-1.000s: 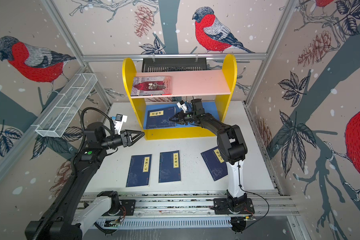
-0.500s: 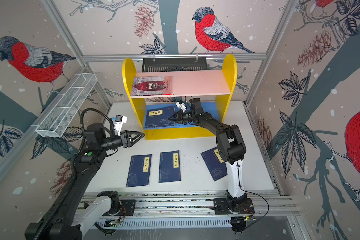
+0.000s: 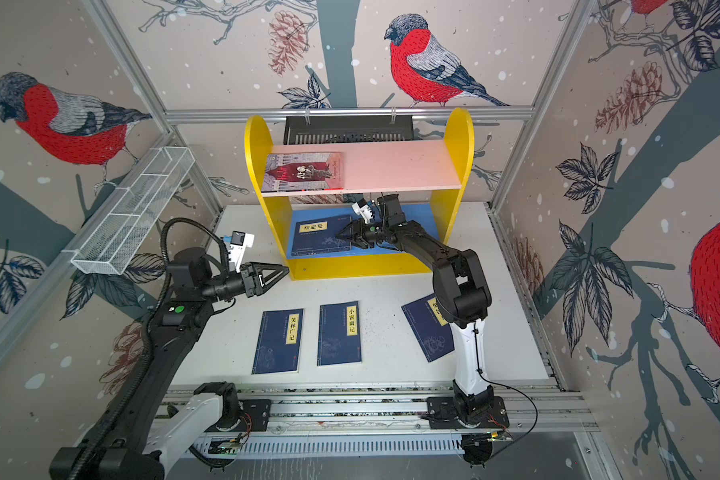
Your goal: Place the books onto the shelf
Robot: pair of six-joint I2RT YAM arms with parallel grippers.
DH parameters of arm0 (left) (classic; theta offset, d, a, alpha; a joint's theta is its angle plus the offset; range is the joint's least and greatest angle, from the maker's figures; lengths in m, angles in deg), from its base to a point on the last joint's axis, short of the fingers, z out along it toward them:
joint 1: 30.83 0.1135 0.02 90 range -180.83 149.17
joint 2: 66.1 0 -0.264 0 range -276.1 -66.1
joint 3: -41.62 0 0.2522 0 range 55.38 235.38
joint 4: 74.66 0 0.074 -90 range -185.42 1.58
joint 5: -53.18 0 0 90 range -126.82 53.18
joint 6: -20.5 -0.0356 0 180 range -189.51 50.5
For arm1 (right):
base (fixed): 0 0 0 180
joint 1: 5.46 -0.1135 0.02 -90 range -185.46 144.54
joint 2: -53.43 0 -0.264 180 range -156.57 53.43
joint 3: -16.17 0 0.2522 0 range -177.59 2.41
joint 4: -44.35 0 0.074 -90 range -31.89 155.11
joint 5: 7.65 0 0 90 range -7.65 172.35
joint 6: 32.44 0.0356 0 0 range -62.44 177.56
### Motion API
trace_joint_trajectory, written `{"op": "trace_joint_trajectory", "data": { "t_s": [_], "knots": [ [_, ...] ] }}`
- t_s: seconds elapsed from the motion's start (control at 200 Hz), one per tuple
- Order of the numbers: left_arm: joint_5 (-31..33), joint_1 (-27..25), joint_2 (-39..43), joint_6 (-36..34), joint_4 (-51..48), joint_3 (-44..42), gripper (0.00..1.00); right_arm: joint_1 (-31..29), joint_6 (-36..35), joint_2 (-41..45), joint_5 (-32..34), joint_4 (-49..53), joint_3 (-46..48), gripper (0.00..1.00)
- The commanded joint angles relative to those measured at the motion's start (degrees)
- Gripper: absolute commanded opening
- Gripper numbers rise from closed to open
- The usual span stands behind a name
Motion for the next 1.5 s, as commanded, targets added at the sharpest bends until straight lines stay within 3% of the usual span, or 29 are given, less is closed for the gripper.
{"op": "trace_joint_trajectory", "data": {
  "t_s": [0.0, 0.225, 0.926, 1.496],
  "knots": [
    [-0.95, 0.13, 0.15, 0.30, 2.52, -0.15, 0.71, 0.15, -2.17, 0.36, 2.70, 2.88, -0.88, 0.49],
    [-1.03, 0.13, 0.07, 0.27, 2.47, -0.24, 0.71, -0.16, -5.53, 0.33, 10.89, 11.18, -3.34, 0.53],
    [-0.95, 0.12, 0.65, -0.13, 2.09, -0.42, 0.71, 0.35, -4.59, 6.62, 23.05, 11.24, 1.36, 0.58],
    [-0.95, 0.15, 1.03, 0.04, 2.45, -0.94, 0.71, -0.71, -4.70, 4.60, 19.80, 11.53, -0.39, 0.55]
  ]
}}
